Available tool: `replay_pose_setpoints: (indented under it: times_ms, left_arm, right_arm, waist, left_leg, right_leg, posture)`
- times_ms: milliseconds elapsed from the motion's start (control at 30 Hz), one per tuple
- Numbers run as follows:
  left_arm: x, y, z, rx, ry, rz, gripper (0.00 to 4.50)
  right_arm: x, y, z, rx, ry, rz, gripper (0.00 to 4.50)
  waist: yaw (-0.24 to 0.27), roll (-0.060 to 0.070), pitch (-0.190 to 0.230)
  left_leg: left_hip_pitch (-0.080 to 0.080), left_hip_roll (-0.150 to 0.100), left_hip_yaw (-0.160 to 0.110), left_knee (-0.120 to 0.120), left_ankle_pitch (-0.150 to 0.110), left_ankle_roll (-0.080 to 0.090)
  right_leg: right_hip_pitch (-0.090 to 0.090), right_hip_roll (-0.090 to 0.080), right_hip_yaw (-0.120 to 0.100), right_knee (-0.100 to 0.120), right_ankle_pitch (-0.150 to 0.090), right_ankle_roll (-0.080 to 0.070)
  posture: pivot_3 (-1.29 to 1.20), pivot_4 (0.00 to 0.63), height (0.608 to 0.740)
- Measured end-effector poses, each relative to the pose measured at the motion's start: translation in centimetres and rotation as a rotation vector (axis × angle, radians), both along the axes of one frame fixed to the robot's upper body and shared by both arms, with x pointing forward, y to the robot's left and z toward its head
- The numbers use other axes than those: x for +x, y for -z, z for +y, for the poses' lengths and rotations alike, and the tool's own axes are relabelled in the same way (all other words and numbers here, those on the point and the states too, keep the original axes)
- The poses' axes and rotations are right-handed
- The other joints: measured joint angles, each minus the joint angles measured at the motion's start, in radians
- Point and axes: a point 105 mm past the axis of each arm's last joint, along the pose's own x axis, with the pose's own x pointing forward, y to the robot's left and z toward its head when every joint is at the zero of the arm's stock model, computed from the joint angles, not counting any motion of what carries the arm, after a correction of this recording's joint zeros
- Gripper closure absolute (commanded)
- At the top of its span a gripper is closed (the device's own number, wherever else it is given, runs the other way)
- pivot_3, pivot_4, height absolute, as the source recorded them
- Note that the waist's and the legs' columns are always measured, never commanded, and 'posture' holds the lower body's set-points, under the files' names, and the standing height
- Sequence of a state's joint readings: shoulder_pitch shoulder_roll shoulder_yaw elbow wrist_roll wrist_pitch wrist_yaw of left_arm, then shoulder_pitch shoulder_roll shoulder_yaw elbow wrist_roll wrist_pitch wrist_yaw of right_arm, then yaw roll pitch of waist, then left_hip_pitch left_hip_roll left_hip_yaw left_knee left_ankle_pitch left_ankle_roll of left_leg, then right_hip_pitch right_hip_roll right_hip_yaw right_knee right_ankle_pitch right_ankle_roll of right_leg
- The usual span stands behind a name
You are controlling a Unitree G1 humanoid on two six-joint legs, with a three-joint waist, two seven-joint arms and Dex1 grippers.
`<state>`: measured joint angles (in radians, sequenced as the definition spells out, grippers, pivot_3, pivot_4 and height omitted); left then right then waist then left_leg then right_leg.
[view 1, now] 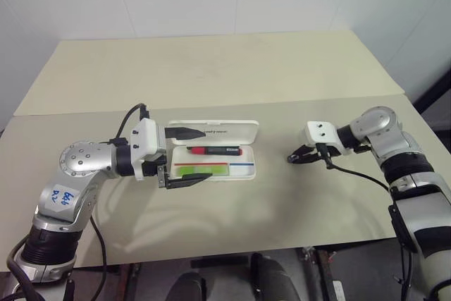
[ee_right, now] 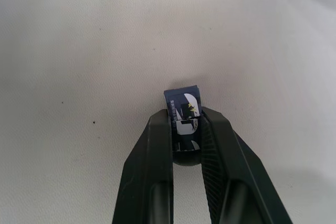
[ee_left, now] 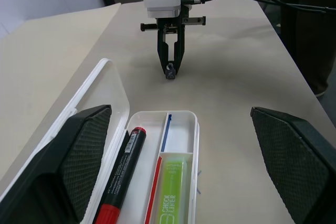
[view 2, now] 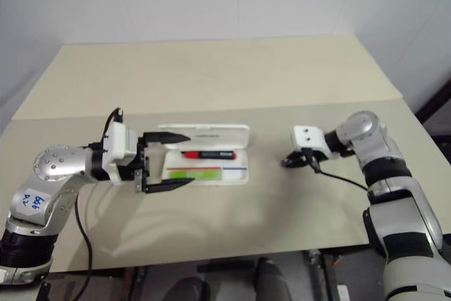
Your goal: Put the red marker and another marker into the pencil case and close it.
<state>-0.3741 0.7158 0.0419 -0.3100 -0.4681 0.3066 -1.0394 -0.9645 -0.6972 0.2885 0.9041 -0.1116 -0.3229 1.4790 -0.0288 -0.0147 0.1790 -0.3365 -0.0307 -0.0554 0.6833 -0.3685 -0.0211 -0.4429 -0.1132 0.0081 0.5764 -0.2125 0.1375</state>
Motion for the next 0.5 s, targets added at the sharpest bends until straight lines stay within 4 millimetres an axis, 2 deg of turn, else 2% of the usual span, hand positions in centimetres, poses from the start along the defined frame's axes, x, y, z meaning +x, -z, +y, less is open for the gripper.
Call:
replay_pose_setpoints:
  times_ms: [133, 500]
  left_arm:
    - [0.0, 0.0, 0.0, 0.0, 0.002, 0.002, 0.0]
    - [0.5, 0.3, 0.5, -0.007, 0.014, -0.001, 0.0]
  right_arm:
    - [-0.3, -0.5, 0.6, 0.027, -0.009, -0.031, 4.12]
    - [-3.1, -4.7, 3.4, 0.218, 0.064, -0.102, 4.12]
  waist:
    - [0.0, 0.001, 0.0]
    - [0.007, 0.001, 0.001]
  left_leg:
    - [0.0, 0.0, 0.0, -0.001, 0.0, 0.0]
    - [-0.002, 0.0, -0.001, -0.001, -0.001, 0.001]
  right_leg:
    - [0.0, 0.0, 0.0, 0.0, 0.0, 0.0]
    - [-0.001, -0.001, -0.001, -0.002, 0.0, 0.0]
  posture:
    - [0.0, 0.15, 0.74]
    - [0.0, 0.15, 0.74]
